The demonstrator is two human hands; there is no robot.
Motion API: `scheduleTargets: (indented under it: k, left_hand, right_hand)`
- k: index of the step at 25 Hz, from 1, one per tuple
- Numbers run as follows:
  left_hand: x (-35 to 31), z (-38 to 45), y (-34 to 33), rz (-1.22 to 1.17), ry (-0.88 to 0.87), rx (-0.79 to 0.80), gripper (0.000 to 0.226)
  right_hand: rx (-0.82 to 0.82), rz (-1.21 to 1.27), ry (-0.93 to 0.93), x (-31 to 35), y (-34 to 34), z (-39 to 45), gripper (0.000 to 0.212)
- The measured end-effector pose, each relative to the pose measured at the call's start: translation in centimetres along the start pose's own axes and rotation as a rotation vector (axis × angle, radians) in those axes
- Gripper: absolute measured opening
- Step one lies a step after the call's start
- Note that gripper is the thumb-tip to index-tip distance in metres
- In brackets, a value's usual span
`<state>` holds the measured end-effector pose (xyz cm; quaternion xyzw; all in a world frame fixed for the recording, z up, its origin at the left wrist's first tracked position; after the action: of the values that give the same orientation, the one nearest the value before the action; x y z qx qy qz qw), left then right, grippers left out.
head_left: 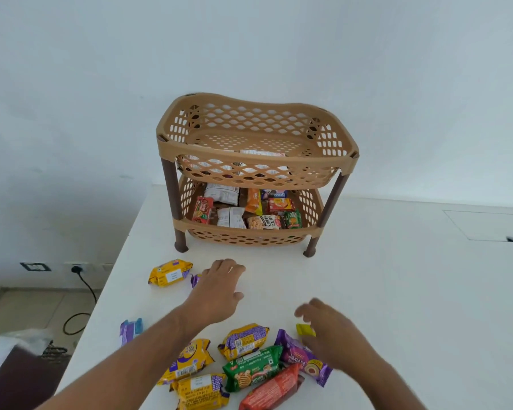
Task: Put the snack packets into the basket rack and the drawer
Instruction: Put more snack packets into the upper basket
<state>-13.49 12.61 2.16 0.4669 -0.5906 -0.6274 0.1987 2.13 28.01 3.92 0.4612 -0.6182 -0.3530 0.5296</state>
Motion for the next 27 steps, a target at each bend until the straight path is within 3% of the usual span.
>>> scheduleTargets:
  k: [8,17,22,27]
  left_hand:
    - [3.6,2.9,-2.8,0.31,0.066,0.103,0.076]
    - [4.6,3.0,-3.7,0.41,0.063,0.091,0.05]
    - [3.6,2.6,-2.9,0.352,0.029,0.06,0.046]
    - [0.1,1.6,0.2,0.206,-0.05,0.034,0.046]
  right_hand:
    - [0.156,-0.158,-0.017,0.0,-4.8,-2.1,0.06]
    - [0.133,-0.24,-0.06,1.0,-5.3,-2.2,0.058]
    - [0.065,-0.259,-0.087,0.8,-4.3,-2.3,0.051]
    - [-0.042,-0.119,-0.137,-0.6,-1.6,-2.3,0.049]
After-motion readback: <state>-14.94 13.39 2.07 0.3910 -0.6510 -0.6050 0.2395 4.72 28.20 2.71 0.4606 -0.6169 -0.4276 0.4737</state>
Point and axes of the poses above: each hand's wrist, its own z-axis towards the middle knuckle, its own y-axis out of the back of the hand, x = y × z, the point moved 10 cm from there along z, towards the middle knuckle, and after that the axes turned 12 degrees about y, right-handed, at the moved point
